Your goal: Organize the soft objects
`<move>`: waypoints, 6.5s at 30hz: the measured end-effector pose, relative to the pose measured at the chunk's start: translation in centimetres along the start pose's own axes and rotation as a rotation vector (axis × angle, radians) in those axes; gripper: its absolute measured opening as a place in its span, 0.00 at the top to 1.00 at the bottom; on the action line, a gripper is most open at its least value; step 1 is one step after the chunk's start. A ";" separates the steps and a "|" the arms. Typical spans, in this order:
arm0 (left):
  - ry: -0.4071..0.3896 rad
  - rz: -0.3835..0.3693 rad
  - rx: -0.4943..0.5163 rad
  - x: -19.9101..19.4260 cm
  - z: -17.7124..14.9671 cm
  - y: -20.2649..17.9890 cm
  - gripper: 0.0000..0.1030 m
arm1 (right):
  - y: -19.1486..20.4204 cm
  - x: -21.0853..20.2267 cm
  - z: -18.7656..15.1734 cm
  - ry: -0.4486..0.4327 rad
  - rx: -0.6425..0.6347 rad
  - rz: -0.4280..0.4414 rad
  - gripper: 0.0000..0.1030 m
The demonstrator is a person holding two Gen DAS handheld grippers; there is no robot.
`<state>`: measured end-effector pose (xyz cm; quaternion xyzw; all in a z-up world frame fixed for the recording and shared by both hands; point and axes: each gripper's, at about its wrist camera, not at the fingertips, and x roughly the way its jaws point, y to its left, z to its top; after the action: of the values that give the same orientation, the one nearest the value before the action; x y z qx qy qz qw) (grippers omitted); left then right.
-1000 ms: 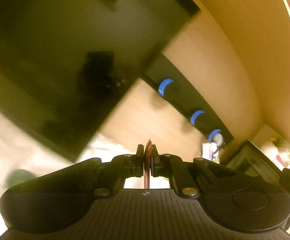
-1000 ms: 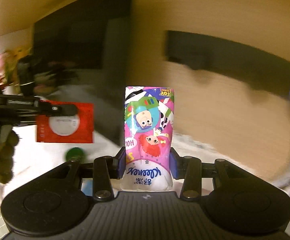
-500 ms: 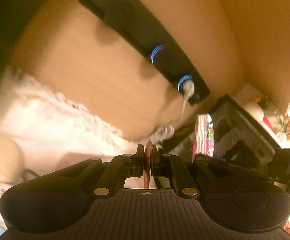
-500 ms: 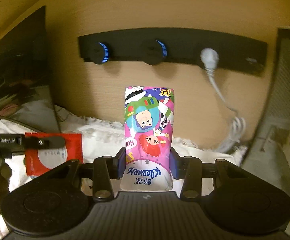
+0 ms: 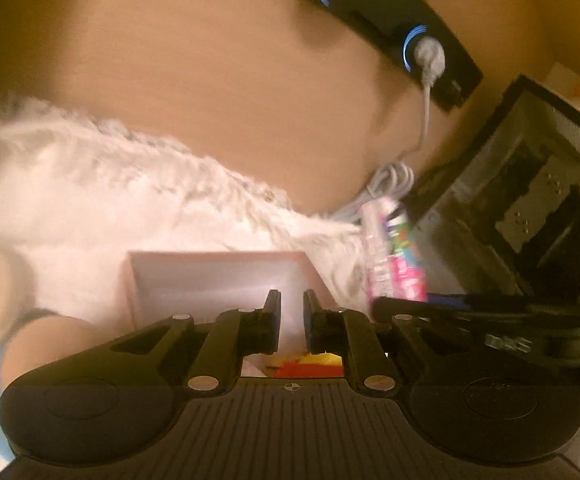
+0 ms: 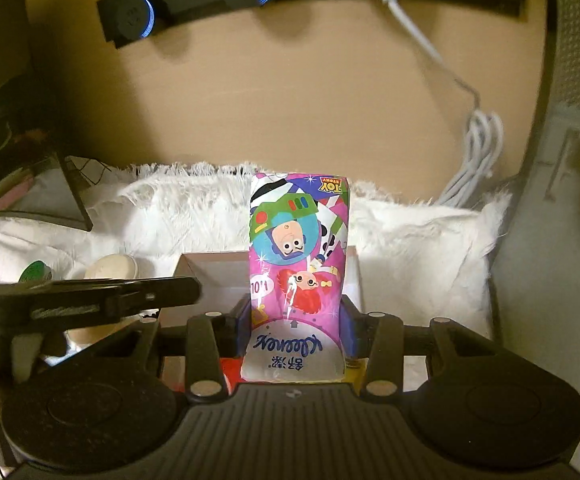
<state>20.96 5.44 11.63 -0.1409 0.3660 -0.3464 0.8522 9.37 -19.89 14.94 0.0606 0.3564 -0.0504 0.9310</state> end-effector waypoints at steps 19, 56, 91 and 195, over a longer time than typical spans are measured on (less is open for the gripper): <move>-0.054 0.188 0.023 -10.8 -5.1 3.1 0.87 | 3.6 16.5 0.2 0.422 0.095 -0.035 0.55; 0.037 0.473 -0.099 -15.4 -10.6 12.6 0.87 | 14.9 3.4 -11.3 0.036 -0.344 0.127 0.41; 0.090 0.381 -0.183 -17.9 -15.4 13.3 0.84 | 22.9 4.8 -12.9 0.007 -0.448 0.309 0.37; 0.218 0.264 0.091 -19.5 -18.1 8.1 0.79 | 21.1 6.9 -15.4 0.070 -0.414 0.347 0.11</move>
<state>2.25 25.07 5.42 -0.0144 0.4553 -0.2609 0.8511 7.28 2.87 0.57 -0.0692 0.3755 0.1858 0.9054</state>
